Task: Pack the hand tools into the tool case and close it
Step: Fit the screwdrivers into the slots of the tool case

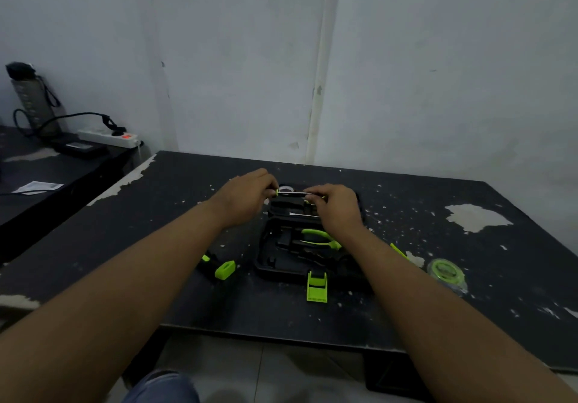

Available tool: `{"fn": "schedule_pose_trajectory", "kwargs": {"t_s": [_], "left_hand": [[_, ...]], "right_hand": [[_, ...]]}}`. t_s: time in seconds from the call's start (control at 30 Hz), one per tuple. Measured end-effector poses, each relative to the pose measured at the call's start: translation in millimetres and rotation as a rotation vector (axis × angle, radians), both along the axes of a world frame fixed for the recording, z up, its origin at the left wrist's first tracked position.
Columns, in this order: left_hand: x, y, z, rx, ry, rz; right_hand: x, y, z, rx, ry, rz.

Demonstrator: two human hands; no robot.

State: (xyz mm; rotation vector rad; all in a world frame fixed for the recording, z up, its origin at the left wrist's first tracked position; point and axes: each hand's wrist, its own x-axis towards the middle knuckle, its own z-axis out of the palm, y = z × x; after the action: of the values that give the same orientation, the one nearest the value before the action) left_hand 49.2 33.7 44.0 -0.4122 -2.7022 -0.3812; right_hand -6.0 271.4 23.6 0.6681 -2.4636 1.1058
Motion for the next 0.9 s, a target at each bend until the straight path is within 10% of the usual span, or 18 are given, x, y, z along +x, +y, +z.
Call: {"fn": "schedule_pose_trajectory", "kwargs": {"t_s": [0.53, 0.9], "left_hand": [[-12, 29, -33, 0.244, 0.093, 0.066], [-32, 54, -51, 0.075, 0.076, 0.298]], "right_hand": [[-26, 60, -14, 0.036, -0.077, -0.003], [-47, 75, -34, 0.16, -0.059, -0.071]]}}
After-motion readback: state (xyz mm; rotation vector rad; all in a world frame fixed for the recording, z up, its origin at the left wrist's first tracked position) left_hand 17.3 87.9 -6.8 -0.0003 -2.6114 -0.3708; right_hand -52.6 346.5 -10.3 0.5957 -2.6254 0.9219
